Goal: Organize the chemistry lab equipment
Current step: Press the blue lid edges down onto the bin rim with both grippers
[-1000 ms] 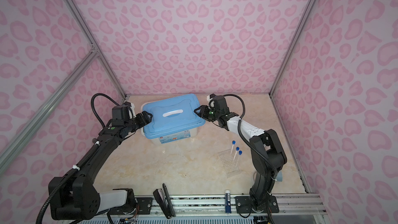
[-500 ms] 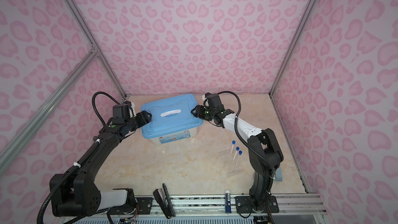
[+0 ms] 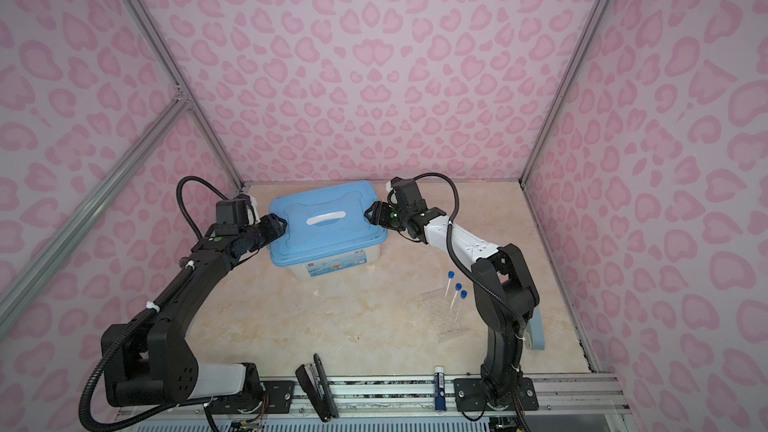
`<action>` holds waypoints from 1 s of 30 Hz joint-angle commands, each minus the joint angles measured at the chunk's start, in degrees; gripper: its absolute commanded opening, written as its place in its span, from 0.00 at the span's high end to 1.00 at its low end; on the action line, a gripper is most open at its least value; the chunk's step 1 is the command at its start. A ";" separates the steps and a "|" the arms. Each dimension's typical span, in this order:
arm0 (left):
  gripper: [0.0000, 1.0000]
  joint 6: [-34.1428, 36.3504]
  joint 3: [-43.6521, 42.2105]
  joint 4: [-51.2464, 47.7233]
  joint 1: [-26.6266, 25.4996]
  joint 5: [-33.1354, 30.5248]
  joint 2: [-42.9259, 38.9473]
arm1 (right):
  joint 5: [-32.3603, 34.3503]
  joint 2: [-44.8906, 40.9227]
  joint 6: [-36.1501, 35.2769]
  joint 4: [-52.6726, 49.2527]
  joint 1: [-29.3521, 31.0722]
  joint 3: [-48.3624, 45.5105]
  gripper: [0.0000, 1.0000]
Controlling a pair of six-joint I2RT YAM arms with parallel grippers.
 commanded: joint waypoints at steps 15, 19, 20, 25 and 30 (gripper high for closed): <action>0.50 -0.88 -0.28 1.44 -0.42 4.48 2.80 | 4.75 0.73 -5.31 -12.12 1.36 2.07 0.40; 0.50 -1.66 -0.65 1.88 -1.49 8.04 3.34 | 8.61 -3.87 -7.13 -16.31 1.88 -1.95 0.40; 0.50 -1.72 -0.29 1.99 -1.90 8.97 3.71 | 9.30 -4.61 -7.51 -17.50 1.89 -2.30 0.40; 0.45 -1.24 2.93 0.53 -1.77 8.94 4.60 | 11.94 -8.27 -7.89 -18.20 1.34 -5.91 0.39; 0.23 -0.80 5.59 0.15 3.68 10.28 2.25 | 11.28 -7.35 -8.05 -18.15 0.63 -5.94 0.40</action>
